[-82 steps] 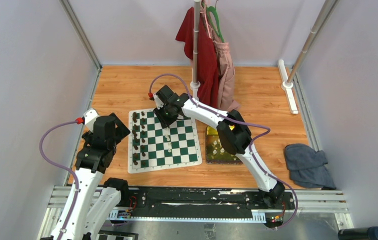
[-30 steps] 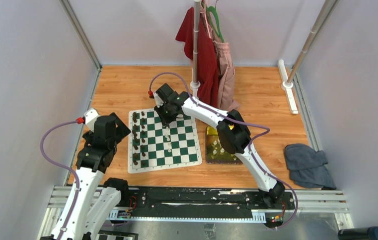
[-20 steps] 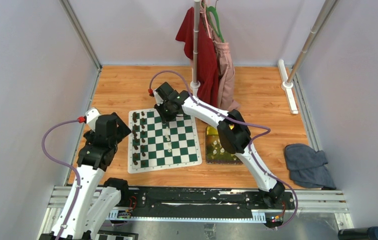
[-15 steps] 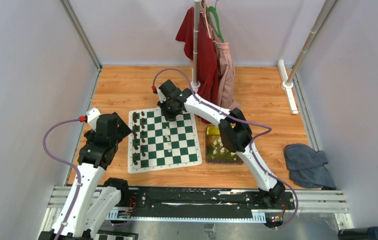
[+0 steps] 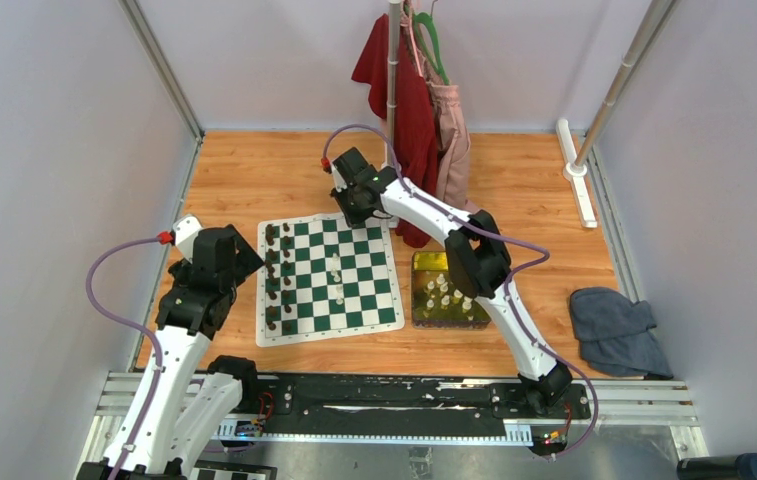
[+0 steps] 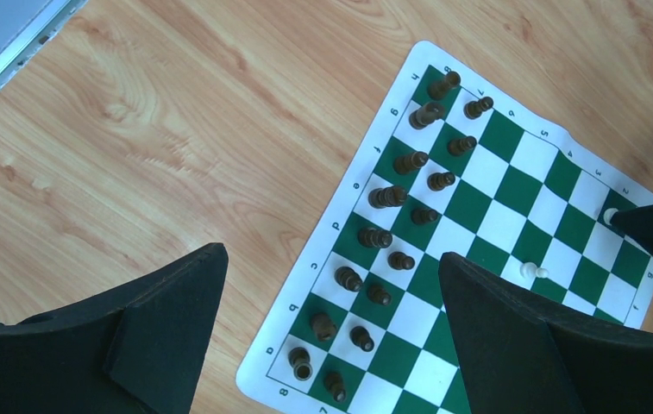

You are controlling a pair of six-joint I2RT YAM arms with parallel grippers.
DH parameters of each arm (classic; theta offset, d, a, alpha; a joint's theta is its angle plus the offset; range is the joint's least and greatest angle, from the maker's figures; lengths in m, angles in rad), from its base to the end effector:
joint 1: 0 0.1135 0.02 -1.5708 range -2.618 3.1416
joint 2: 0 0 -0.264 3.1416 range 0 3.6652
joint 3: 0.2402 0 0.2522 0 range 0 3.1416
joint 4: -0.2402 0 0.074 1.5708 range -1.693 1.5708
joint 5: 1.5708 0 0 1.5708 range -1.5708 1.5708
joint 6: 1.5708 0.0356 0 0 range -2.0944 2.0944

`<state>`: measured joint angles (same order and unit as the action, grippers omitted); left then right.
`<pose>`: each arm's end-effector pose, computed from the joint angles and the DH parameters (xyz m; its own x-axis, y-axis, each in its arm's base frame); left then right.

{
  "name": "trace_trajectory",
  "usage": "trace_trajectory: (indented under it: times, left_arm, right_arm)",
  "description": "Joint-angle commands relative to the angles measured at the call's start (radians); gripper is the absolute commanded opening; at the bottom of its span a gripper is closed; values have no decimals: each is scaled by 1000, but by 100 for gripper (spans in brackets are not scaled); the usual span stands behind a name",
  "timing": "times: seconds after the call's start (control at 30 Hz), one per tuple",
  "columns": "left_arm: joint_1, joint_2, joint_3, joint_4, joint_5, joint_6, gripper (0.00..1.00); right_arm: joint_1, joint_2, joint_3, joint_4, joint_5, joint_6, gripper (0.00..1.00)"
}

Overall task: Set up the chess pieces on the board
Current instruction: Place the chess piece on the chessboard.

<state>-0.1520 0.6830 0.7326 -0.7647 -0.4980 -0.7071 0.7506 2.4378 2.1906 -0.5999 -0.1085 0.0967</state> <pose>0.1374 -0.0038 0.2832 -0.3476 -0.5241 -0.7775 -0.5909 0.7662 -0.2524 0.3966 0.3752 0.2006 -0.6160 -0.4433 -0.6512 -0.6742 0.7243 0.1447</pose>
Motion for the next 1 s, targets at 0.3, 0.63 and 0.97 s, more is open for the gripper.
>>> trace_trajectory:
  times: [0.3,0.63,0.97]
  left_arm:
    - [5,21,8,6,-16,1,100]
    - [5,31,2,14,-13,-9,100]
    - [5,36,-7,20,-10,-15,100]
  right_arm:
    - [-36,33,72,-27,71,-41,0]
    - [-45,57,82,-34,67,-43,0]
    - [-45,70,84,-44,69,-43,0]
